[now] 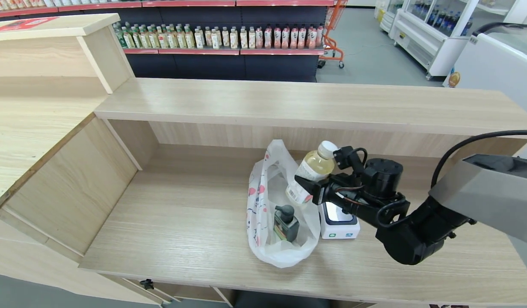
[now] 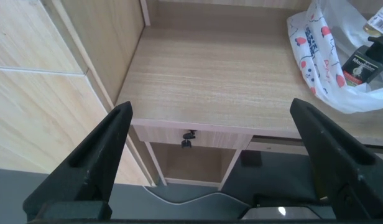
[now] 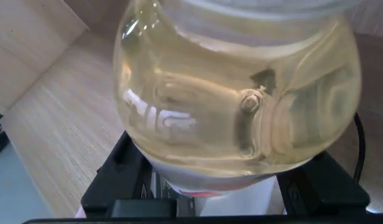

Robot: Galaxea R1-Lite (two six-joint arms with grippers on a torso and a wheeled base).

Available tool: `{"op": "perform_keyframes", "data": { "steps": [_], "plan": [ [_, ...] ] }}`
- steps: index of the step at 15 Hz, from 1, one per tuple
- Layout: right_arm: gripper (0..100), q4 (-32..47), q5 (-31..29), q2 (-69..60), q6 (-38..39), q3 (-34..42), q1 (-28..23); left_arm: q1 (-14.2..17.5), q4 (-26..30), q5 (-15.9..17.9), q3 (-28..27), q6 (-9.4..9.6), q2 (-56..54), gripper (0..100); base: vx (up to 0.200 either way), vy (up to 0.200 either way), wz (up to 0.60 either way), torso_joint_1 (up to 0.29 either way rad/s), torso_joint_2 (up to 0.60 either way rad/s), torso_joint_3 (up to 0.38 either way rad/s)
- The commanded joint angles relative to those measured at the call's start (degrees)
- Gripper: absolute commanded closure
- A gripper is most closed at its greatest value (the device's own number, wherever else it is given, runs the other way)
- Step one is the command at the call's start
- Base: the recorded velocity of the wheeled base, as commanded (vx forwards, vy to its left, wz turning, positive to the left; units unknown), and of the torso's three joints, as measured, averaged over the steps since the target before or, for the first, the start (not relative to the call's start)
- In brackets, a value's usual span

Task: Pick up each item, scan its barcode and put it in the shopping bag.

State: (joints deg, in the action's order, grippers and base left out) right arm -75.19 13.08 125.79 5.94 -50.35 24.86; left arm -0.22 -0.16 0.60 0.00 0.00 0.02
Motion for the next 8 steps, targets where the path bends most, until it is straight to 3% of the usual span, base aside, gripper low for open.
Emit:
{"op": "perform_keyframes", "data": {
  "steps": [1,8],
  "plan": [
    [100,-0.57,1.25,2.53,0.04,-0.37,0.02,0.04,-0.02,-0.07,0.00,0.00,-0.02,0,0.000,0.000,0.00,0.000,0.00,0.000],
    [100,-3.47,3.27,8.06,-0.66,-3.09,0.10,0.04,-0.02,-0.07,0.00,0.00,-0.02,0,0.000,0.000,0.00,0.000,0.00,0.000]
  ]
}}
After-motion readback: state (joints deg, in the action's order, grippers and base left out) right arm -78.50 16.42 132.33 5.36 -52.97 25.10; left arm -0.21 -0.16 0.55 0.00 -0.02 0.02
